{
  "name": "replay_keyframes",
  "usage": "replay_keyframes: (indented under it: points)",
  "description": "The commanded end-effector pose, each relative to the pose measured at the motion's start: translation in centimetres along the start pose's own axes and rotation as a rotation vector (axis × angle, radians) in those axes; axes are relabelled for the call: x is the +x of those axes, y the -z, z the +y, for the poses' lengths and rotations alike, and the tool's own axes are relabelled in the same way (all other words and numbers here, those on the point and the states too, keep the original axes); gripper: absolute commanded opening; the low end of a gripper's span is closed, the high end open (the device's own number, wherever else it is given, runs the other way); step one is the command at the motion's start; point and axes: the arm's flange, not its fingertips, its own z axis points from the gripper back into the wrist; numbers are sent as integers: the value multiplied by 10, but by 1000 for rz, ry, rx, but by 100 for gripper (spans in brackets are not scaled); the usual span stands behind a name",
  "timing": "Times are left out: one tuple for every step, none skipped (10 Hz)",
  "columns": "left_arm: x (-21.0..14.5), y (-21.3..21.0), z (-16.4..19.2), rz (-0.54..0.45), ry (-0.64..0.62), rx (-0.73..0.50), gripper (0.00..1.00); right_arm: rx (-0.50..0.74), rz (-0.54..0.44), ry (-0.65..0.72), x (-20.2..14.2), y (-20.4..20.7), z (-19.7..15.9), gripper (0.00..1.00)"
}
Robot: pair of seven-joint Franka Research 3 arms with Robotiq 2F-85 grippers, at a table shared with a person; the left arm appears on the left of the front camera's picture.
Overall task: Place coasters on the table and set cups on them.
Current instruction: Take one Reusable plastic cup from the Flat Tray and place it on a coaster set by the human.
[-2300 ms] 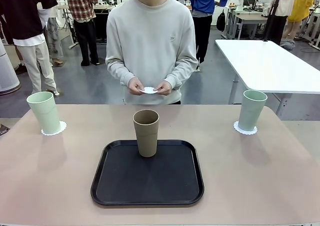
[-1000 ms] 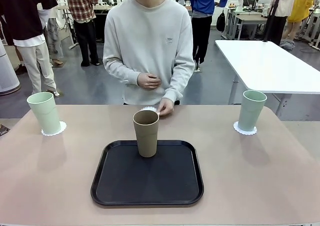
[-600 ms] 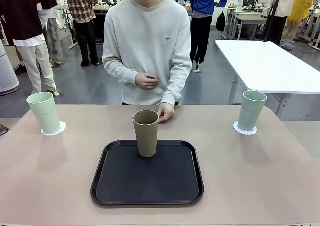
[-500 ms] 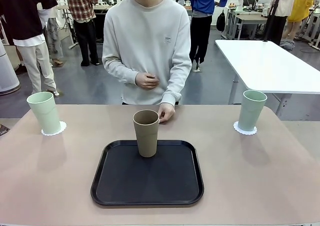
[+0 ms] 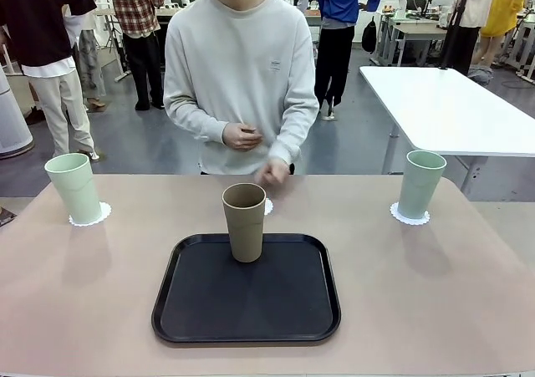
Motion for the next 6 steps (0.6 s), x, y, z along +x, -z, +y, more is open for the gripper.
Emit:
replay_keyframes:
  points:
    - [1,-1,-3,-11,2,-7,100,1,-1,10,-2,1,-1,100]
    - [1,-1,-3,-11,2,-7,100,1,-1,10,-2,1,-1,100]
    - [1,-1,-3,-11,2,-7,100,1,-1,10,-2,1,-1,100]
    - [1,-1,-3,-11,2,-7,100,1,-1,10,-2,1,-1,100]
    - [1,-1,-3,-11,2,-7,100,1,-1,10,-2,1,-1,100]
    - [1,-1,-3,-11,2,-7,100,1,-1,10,-2,1,-1,100]
